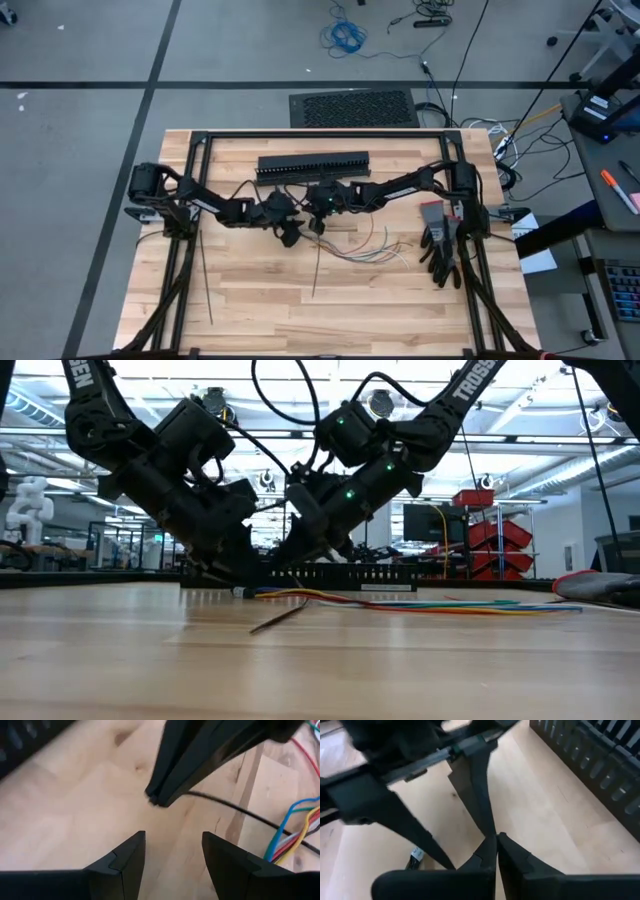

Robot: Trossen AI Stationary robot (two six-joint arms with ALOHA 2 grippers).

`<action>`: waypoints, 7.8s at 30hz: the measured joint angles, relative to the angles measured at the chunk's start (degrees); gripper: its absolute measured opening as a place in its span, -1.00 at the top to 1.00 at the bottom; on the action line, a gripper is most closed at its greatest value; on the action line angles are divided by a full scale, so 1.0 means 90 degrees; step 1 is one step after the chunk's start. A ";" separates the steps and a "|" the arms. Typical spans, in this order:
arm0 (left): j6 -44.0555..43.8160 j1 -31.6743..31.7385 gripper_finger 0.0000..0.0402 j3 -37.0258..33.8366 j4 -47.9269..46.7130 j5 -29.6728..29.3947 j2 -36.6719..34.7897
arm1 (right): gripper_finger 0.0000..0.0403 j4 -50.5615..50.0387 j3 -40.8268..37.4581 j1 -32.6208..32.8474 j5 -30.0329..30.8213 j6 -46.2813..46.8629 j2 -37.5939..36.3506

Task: Ziptie cables
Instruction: Wrap the cable wires with the black zip tie

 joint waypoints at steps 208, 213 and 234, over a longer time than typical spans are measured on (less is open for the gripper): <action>-0.0516 -0.0520 1.00 0.1202 0.5244 -0.0745 0.3062 | 0.38 0.4260 -0.4722 0.1025 0.1860 0.2544 -0.2479; -0.0434 -0.0520 1.00 0.1202 0.5289 -0.0745 0.3062 | 0.41 0.4198 -0.4380 0.0876 0.1508 0.2551 -0.2039; -0.0290 -0.0518 1.00 0.1202 0.5554 -0.0983 0.3060 | 0.46 0.3973 -0.4401 0.0844 0.1830 0.2430 -0.2091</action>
